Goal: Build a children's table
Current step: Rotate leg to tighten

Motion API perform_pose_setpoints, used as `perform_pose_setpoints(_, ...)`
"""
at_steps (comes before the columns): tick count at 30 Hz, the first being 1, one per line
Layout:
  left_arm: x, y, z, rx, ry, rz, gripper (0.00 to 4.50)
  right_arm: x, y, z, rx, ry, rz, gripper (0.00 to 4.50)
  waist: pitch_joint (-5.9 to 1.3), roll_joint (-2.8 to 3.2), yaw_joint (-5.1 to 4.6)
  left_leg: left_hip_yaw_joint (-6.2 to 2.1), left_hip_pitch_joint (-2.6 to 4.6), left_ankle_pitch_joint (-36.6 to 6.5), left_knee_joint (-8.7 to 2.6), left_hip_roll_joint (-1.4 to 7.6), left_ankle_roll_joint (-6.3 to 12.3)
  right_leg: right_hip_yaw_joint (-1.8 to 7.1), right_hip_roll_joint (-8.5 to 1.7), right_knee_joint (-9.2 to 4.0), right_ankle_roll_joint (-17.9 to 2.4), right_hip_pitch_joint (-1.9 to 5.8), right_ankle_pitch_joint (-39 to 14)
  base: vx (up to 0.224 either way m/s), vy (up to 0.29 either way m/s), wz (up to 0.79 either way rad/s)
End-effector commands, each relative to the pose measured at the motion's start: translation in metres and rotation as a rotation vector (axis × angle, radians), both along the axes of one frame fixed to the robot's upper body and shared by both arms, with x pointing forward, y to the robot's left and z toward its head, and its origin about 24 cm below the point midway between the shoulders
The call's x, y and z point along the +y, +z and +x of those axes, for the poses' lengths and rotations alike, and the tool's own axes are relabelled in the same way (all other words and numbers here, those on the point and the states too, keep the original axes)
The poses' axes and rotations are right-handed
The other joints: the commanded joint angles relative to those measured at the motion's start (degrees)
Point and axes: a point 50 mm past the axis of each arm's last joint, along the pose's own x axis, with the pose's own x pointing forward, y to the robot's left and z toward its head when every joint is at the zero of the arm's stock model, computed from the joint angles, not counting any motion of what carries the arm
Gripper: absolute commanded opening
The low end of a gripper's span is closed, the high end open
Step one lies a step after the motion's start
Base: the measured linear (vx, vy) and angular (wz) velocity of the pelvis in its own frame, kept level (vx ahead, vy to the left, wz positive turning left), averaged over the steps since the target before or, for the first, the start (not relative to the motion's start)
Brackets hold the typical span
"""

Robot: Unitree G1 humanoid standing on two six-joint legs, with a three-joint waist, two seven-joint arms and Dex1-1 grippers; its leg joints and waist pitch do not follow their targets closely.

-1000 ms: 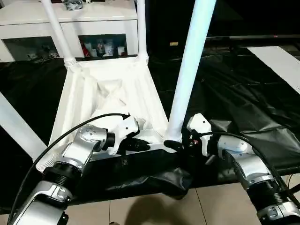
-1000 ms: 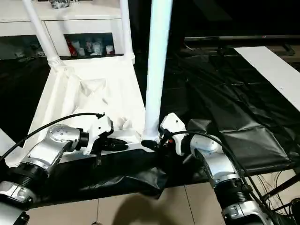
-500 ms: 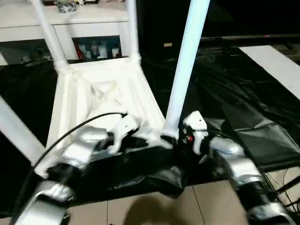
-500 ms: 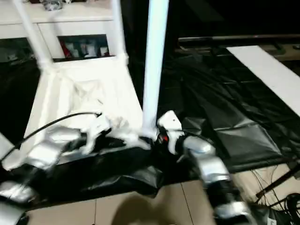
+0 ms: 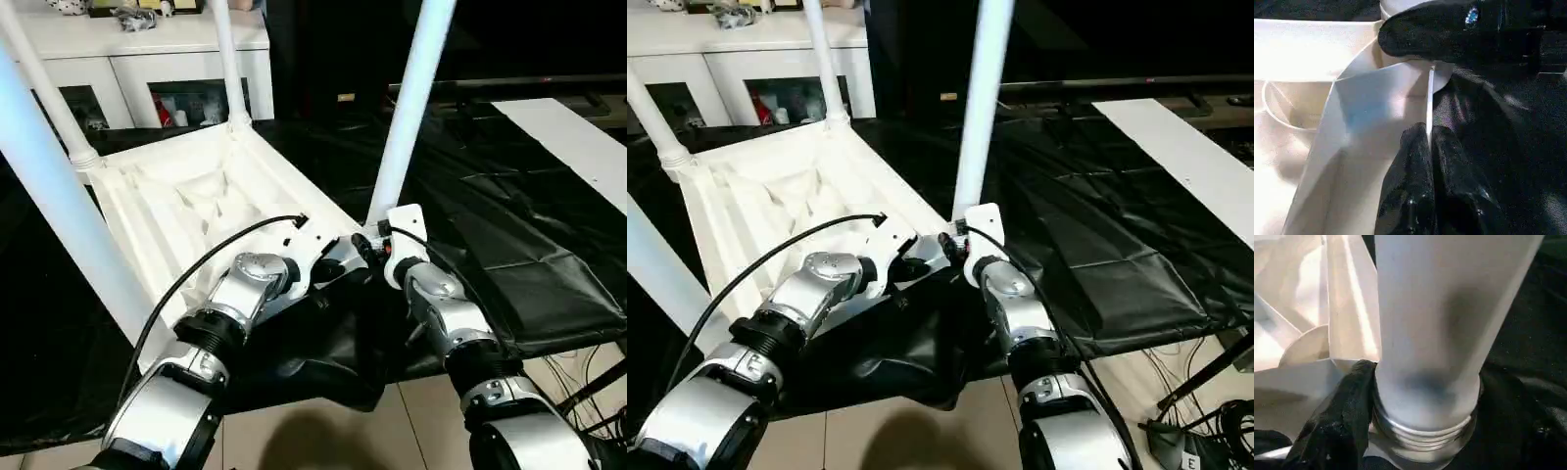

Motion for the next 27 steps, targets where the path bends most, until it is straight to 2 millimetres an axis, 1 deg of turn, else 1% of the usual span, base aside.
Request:
perform_pose_setpoints(1,0.022,-0.028,-0.01,0.118,0.06,0.122,0.0,0.021,0.009,-0.001,-0.047,0.107,0.094,3.48,-2.47,-0.49,-0.17,-0.55,0.87,-25.9,-4.95,0.54,-0.03,0.93,-1.93,-5.65,-8.3,0.88,-24.9,0.0,0.0,0.0)
perform_pose_setpoints(2,0.022,-0.028,-0.01,0.118,0.06,0.122,0.0,0.021,0.009,-0.001,-0.047,0.107,0.094,3.62,-2.52,-0.53,-0.23,-0.59,0.73,-25.6,-4.97,0.52,-0.12,0.92,-1.93,-5.6,-8.3,1.0,-24.8,0.0,0.0,0.0)
perform_pose_setpoints(3,0.025,-0.029,-0.01,0.126,0.051,0.127,0.0,0.018,0.013,0.0,-0.07,0.122,0.086,3.77,-2.53,-0.67,-0.33,-0.72,0.28,-24.6,-5.16,0.52,-0.19,0.83,-1.95,-5.46,-8.1,1.39,-24.5,0.0,0.0,0.0)
perform_pose_setpoints(4,0.03,-0.028,-0.011,0.141,0.021,0.129,0.0,0.014,0.02,0.001,-0.097,0.176,0.084,3.86,-2.5,-0.76,-0.35,-0.76,0.17,-24.4,-5.22,0.52,-0.19,0.79,-1.97,-5.42,-7.9,1.43,-24.8,0.0,0.0,0.0)
perform_pose_setpoints(6,0.032,-0.028,-0.012,0.145,-0.007,0.128,0.0,0.012,0.023,0.0,-0.101,0.209,0.091,3.9,-2.48,-0.74,-0.35,-0.71,0.27,-24.5,-5.15,0.53,0.17,0.91,-1.93,-5.53,-7.8,1.42,-24.4,0.0,0.0,0.0)
perform_pose_setpoints(7,0.036,-0.026,-0.015,0.135,-0.085,0.124,0.0,0.005,0.027,-0.006,-0.104,0.317,0.081,3.9,-2.48,-0.96,-0.32,-0.84,0.15,-24.0,-5.28,0.58,0.58,0.88,-1.88,-5.47,-7.7,1.72,-23.7,0.0,0.0,0.0)
perform_pose_setpoints(8,0.039,-0.026,-0.018,0.143,-0.125,0.121,0.0,-0.001,0.028,-0.012,-0.1,0.408,0.059,3.9,-2.54,-1.02,-0.45,-0.78,-0.04,-22.7,-5.3,0.67,0.81,1.0,-1.92,-5.27,-8.2,1.78,-21.9,0.0,0.0,0.0)
perform_pose_setpoints(9,0.043,-0.026,-0.019,0.151,-0.14,0.123,0.0,-0.006,0.028,-0.017,-0.091,0.467,0.04,3.9,-2.6,-1.06,-0.32,-0.7,0.07,-21.9,-5.2,0.76,1.02,1.09,-1.86,-5.21,-8.5,1.87,-20.6,0.0,0.0,0.0)
perform_pose_setpoints(10,0.044,-0.025,-0.021,0.146,-0.166,0.125,0.0,-0.01,0.027,-0.021,-0.084,0.509,0.025,3.9,-2.63,-1.08,-0.07,-0.32,0.44,-20.8,-4.89,0.94,1.73,1.39,-1.84,-4.99,-9.9,1.52,-17.4,0.0,0.0,0.0)
perform_pose_setpoints(11,0.046,-0.024,-0.022,0.135,-0.206,0.127,0.0,-0.014,0.025,-0.026,-0.075,0.56,0.008,3.9,-2.72,-1.08,0.05,-0.36,0.48,-20.4,-4.83,0.98,1.94,1.38,-1.83,-4.89,-10.5,1.67,-16.4,0.0,0.0,0.0)
perform_pose_setpoints(12,0.05,-0.023,-0.026,0.143,-0.244,0.121,0.0,-0.022,0.022,-0.032,-0.061,0.614,-0.017,3.9,-2.69,-1.09,0.13,-0.32,0.28,-20.3,-4.89,1.06,2.2,1.34,-1.88,-4.76,-11.1,1.88,-16.2,0.054,-0.02,0.06)
perform_pose_setpoints(13,0.053,-0.02,-0.031,0.15,-0.308,0.104,0.0,-0.032,0.02,-0.039,-0.049,0.668,-0.039,3.9,-2.83,-1.01,0.21,-0.28,0.18,-19.5,-4.85,1.08,2.24,1.31,-1.95,-4.64,-11.5,1.93,-15.6,0.0,0.0,0.0)
perform_pose_setpoints(14,0.055,-0.019,-0.033,0.151,-0.344,0.093,0.0,-0.035,0.019,-0.041,-0.045,0.681,-0.04,3.9,-2.93,-1.07,0.39,-0.23,0.3,-18.9,-4.75,1.12,2.28,1.32,-2.04,-4.66,-11.7,1.88,-15.2,0.0,0.0,0.0)
perform_pose_setpoints(15,0.056,-0.017,-0.036,0.154,-0.38,0.08,0.0,-0.038,0.019,-0.042,-0.042,0.69,-0.041,3.9,-3.03,-0.89,0.53,-0.12,0.37,-17.9,-4.66,1.18,2.33,1.43,-2.07,-4.4,-12.5,1.87,-13.4,0.051,-0.02,0.03)
perform_pose_setpoints(16,0.059,-0.014,-0.04,0.153,-0.428,0.061,0.0,-0.043,0.019,-0.044,-0.04,0.702,-0.049,3.9,-3.02,-0.93,0.5,-0.1,0.29,-16.6,-4.68,1.09,2.42,1.35,-1.87,-4.15,-13.2,1.93,-11.8,0.0,0.0,0.0)
perform_pose_setpoints(18,0.062,-0.01,-0.043,0.15,-0.461,0.045,0.0,-0.046,0.019,-0.046,-0.037,0.732,-0.058,3.9,-3.11,-0.75,0.51,-0.05,0.31,-15.5,-4.61,1.11,2.44,1.33,-1.81,-3.94,-13.9,2.03,-10.0,0.0,0.0,0.0)
perform_pose_setpoints(19,0.064,-0.006,-0.045,0.149,-0.482,0.032,0.0,-0.048,0.021,-0.049,-0.034,0.757,-0.068,3.9,-3.25,-0.61,0.75,0.14,0.61,-13.9,-4.42,1.2,2.81,1.29,-1.62,-3.6,-15.1,1.95,-6.5,0.0,0.0,0.0)
perform_pose_setpoints(20,0.065,-0.004,-0.046,0.152,-0.498,0.022,0.0,-0.048,0.022,-0.049,-0.033,0.765,-0.065,3.9,-3.15,-0.52,0.92,0.18,0.52,-13.2,-4.41,1.22,3.13,1.26,-1.56,-3.37,-15.6,2.06,-4.9,0.0,0.0,0.0)
perform_pose_setpoints(21,0.065,-0.004,-0.046,0.152,-0.498,0.022,0.0,-0.048,0.022,-0.049,-0.033,0.765,-0.065,3.9,-3.16,-0.53,1.0,0.15,0.45,-12.9,-4.46,1.26,3.13,1.23,-1.63,-3.28,-15.6,2.2,-4.7,0.0,0.0,0.0)
perform_pose_setpoints(22,0.066,0.0,-0.05,0.159,-0.527,0.008,0.0,-0.047,0.026,-0.051,-0.041,0.79,-0.046,3.9,-3.15,-0.62,1.18,0.2,0.56,-12.9,-4.47,1.3,3.08,1.19,-1.61,-3.19,-15.6,2.22,-4.7,0.0,0.0,0.0)
perform_pose_setpoints(24,0.067,0.002,-0.051,0.158,-0.535,0.003,0.0,-0.045,0.029,-0.052,-0.04,0.818,-0.025,3.9,-3.12,-0.54,1.27,0.18,0.51,-12.9,-4.52,1.34,3.1,1.22,-1.67,-3.19,-15.5,2.27,-5.0,0.0,0.0,0.0)
perform_pose_setpoints(26,0.068,0.002,-0.051,0.155,-0.538,0.005,0.0,-0.043,0.029,-0.053,-0.036,0.851,-0.033,3.9,-3.0,-0.48,1.4,0.25,0.67,-14.2,-4.63,1.39,2.63,1.24,-1.61,-3.42,-15.2,2.09,-7.2,0.0,0.0,0.0)
perform_pose_setpoints(27,0.068,0.003,-0.051,0.154,-0.539,0.007,0.0,-0.043,0.029,-0.053,-0.034,0.86,-0.04,3.9,-2.93,-0.55,1.49,0.26,0.76,-14.9,-4.67,1.36,2.18,1.29,-1.67,-3.58,-14.8,2.04,-8.7,0.0,0.0,0.0)
